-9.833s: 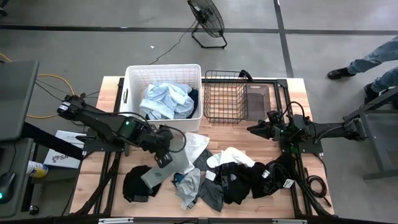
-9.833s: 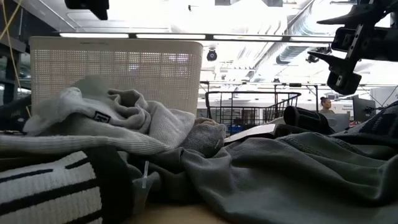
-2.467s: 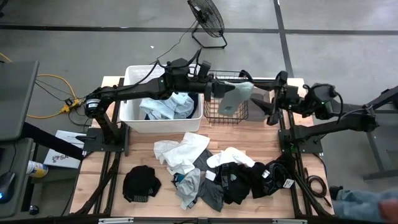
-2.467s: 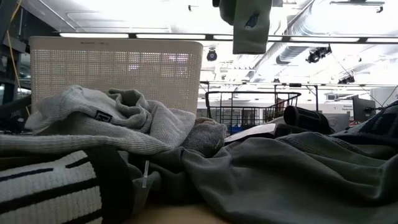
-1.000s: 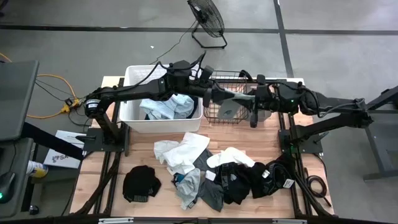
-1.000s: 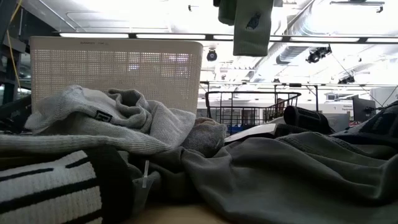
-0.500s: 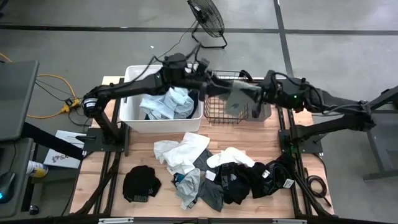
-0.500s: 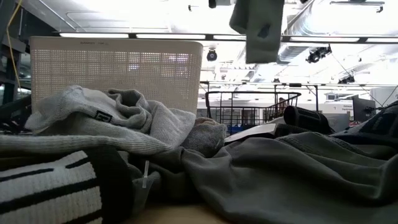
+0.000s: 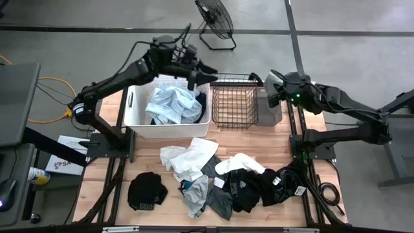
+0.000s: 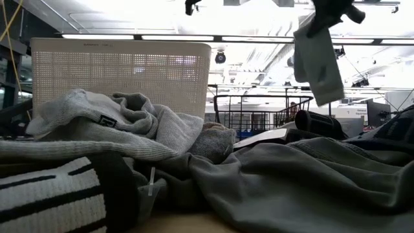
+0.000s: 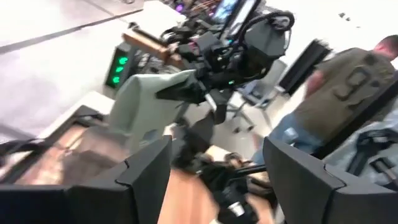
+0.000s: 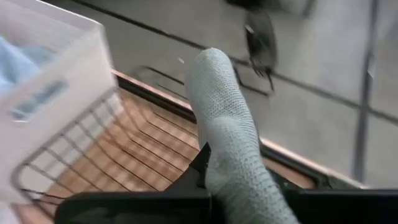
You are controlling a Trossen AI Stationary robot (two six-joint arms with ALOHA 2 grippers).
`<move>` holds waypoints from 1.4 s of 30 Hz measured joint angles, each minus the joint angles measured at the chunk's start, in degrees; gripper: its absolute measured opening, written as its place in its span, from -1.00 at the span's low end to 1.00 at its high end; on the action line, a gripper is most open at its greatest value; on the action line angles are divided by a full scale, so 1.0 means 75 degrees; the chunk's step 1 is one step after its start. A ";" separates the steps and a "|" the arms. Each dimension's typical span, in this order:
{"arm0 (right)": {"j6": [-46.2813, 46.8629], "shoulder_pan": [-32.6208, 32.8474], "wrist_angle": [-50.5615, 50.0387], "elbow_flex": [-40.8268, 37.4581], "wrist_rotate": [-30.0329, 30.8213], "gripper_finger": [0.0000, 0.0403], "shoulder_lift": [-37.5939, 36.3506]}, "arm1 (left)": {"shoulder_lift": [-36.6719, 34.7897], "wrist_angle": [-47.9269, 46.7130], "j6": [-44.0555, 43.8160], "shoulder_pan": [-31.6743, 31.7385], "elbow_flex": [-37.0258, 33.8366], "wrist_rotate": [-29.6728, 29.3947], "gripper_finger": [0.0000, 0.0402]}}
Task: Pick & Place Cloths
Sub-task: Put the green sock into the black bin
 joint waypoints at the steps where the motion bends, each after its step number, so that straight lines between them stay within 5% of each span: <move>1: 0.0123 -0.0095 -0.0148 -0.0004 0.0029 -0.98 0.0044 | -0.0034 -0.0102 0.0076 0.0081 0.0000 0.0001 0.21; 28: 0.2241 -0.1341 -0.0382 -0.0719 -0.0255 -0.98 0.1213 | -0.0049 -0.1310 0.1492 0.1370 0.0000 0.1960 0.20; 42: 0.2855 -0.2399 0.0069 -0.1026 -0.1865 -0.98 0.2812 | -0.0049 -0.1351 0.1725 0.1378 0.0000 0.1979 0.20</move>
